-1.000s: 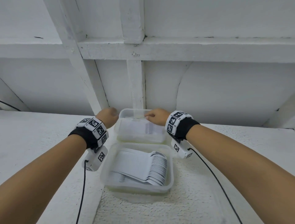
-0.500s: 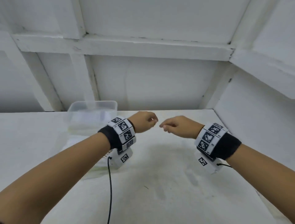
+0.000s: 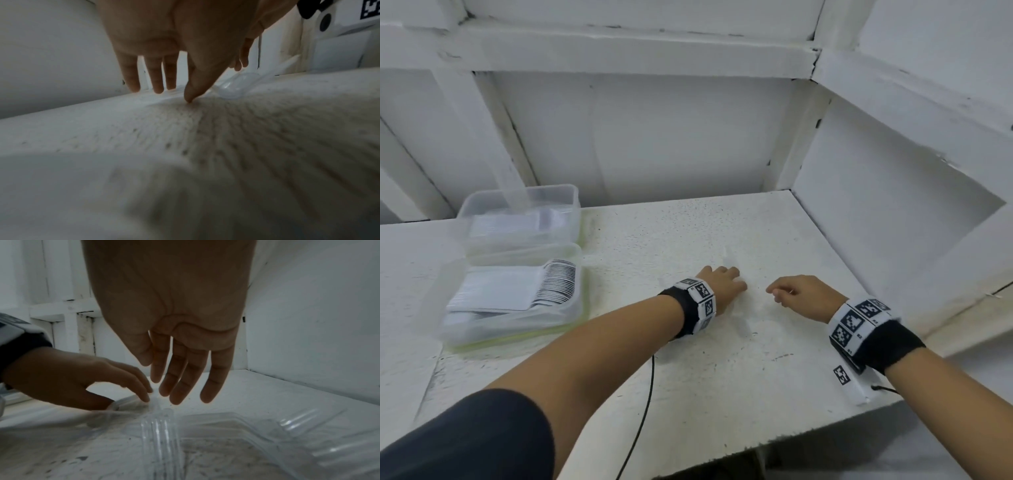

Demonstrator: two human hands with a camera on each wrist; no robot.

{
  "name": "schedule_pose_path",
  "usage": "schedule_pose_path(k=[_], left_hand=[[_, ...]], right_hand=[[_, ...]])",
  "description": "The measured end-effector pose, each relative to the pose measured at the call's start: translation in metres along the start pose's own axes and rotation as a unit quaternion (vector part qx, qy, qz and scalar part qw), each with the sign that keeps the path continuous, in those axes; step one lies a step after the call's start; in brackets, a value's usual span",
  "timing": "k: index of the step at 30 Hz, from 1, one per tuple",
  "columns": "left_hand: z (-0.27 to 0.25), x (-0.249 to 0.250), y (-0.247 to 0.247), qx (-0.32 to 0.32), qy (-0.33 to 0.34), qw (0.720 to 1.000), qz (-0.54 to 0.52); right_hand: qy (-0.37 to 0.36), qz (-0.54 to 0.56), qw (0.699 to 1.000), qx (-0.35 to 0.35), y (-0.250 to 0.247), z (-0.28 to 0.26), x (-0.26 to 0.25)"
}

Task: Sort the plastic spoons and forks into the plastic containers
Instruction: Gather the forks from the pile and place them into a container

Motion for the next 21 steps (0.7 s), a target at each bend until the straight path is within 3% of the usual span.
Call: schedule_pose_path(k=[4,9,12,15,18,21], left_hand=[[-0.008,0.001,-0.009,0.034,0.045,0.994,0.09],[-0.027,-0.017,0.001,-0.005,0.079,0.992,0.095],[-0.041,-0.032,0.001,0.002,0.048,0.999,-0.018],[-0.062,-0.049,-0.01,0.079,0.014,0.981,-0.179],[-0.082,-0.07,-0.018,0.157,-0.03,0.943,-0.291],[-0.091,-0.087,-0.016,0.181,-0.08,0.916,-0.349]], right_hand=[[0.006,0.014,1.0,0.014,0.0,0.003,0.006],[-0.001,0.03,0.999,0.017,0.007,0.014,0.0],[-0.02,0.018,1.0,0.013,0.01,0.023,-0.012],[-0.059,-0.091,0.994,0.004,0.015,0.034,-0.026],[-0.134,-0.298,0.945,0.012,0.024,0.037,-0.05],[-0.202,-0.418,0.886,0.001,0.032,0.037,-0.07]])
Point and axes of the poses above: each hand's wrist, its own z-axis towards the middle knuckle, its own y-axis out of the palm, x = y × z, the point moved 8 cm from there along z, towards the middle knuckle, and after that the axes turned 4 degrees about -x, right-handed, at the moved point
